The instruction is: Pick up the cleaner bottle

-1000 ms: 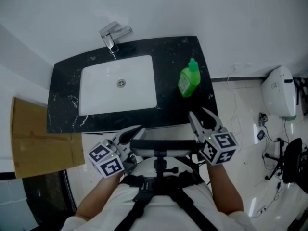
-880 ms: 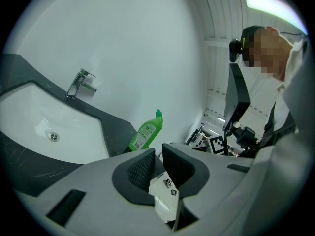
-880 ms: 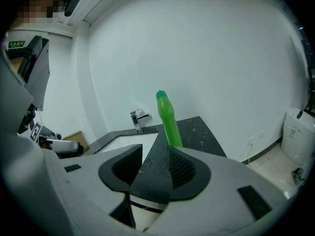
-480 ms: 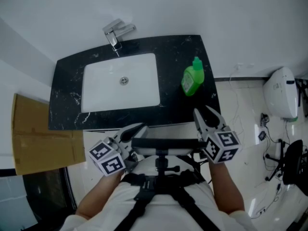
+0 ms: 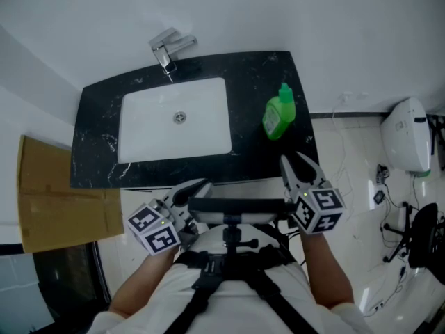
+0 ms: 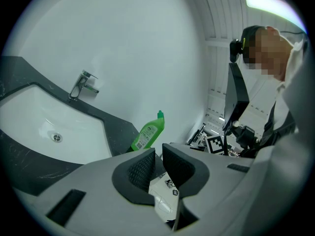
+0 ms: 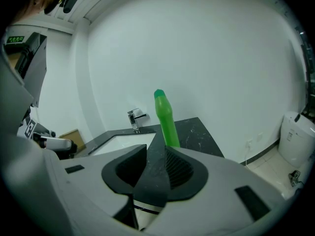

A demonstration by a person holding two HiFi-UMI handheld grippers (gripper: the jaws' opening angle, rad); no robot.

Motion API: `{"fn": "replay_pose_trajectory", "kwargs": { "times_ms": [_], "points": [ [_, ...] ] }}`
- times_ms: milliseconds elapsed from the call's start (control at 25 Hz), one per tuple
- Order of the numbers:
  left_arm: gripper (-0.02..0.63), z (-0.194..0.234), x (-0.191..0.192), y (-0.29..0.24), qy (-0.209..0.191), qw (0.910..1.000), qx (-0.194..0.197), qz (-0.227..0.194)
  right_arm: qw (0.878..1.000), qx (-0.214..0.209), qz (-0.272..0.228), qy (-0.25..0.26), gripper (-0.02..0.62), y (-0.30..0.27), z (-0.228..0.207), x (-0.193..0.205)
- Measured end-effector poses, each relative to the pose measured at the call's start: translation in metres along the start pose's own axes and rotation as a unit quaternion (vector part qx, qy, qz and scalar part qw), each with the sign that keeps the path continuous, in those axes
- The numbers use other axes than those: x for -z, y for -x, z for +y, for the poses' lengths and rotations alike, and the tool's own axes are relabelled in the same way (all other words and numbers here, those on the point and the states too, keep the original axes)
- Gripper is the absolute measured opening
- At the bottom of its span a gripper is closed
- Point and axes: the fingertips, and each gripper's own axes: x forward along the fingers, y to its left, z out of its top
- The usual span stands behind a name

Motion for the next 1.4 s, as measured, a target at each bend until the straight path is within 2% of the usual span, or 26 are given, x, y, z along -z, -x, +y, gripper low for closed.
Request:
{"fn": "replay_pose_trajectory", "kwargs": {
  "times_ms": [720,1400],
  "points": [
    [0.044,0.009,-0.003,0.009,-0.005,0.9998,-0.02,-0.001,0.998,0.029,0.017,0.048,0.103,-0.034,-0.02,0.016],
    [0.044,0.019,-0.01,0.014,-0.009,0.9993,-0.035,-0.006,0.995,0.047,0.031,0.081,0.212,-0.077,-0.036,0.035]
  ]
}}
